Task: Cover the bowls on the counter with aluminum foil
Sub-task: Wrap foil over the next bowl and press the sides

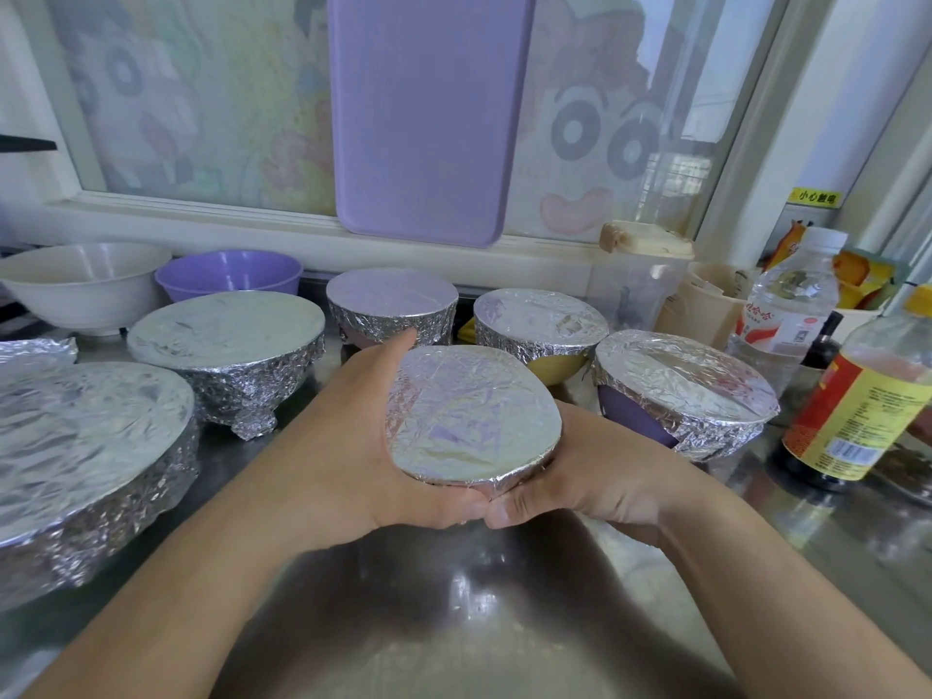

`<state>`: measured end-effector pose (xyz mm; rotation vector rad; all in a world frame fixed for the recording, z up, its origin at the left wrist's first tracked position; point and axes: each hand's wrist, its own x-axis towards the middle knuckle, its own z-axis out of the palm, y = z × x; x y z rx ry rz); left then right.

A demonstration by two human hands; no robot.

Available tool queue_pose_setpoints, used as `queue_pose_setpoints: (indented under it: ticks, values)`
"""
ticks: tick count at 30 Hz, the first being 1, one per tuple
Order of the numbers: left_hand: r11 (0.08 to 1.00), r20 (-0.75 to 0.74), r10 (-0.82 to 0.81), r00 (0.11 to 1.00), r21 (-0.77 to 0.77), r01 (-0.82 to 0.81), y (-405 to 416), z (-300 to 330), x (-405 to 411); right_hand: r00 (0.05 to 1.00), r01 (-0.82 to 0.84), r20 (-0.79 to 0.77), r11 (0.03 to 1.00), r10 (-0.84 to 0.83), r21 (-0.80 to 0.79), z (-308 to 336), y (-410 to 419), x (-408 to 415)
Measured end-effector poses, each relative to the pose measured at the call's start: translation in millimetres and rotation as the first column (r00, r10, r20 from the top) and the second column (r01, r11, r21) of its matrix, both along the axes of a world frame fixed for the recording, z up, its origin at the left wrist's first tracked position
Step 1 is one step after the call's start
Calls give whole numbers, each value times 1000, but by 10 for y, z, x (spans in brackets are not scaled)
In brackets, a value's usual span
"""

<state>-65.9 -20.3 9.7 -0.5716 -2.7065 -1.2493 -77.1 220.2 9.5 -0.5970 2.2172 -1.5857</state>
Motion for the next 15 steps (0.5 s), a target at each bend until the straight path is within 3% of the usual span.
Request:
queue_pose_setpoints:
  ticks: [4, 8, 10, 12, 14, 15]
  values:
    - [1000, -10, -6, 1000, 5, 7, -19, -33, -20, 1000, -8, -12, 1000, 8, 20, -9, 14, -5]
    - [999, 17, -30, 999, 17, 29, -55, -18, -26, 985, -165, 55, 985, 162, 49, 104, 169, 13]
    - [999, 30, -45, 999, 20, 44, -65, -5, -24, 989, -143, 50, 990, 141, 21, 138, 279, 34]
    - [999, 29, -49, 998, 12, 48, -76, 0, -27, 998, 52, 41, 998, -51, -34, 155, 255, -46]
    - [999, 40, -48, 998, 10, 48, -82, 10, -22, 951, 308, 59, 944, -303, -121, 172, 143, -202]
    - [999, 47, -54, 997, 10, 53, -81, 14, -16, 933, 358, 33, 919, -358, -165, 175, 96, -229]
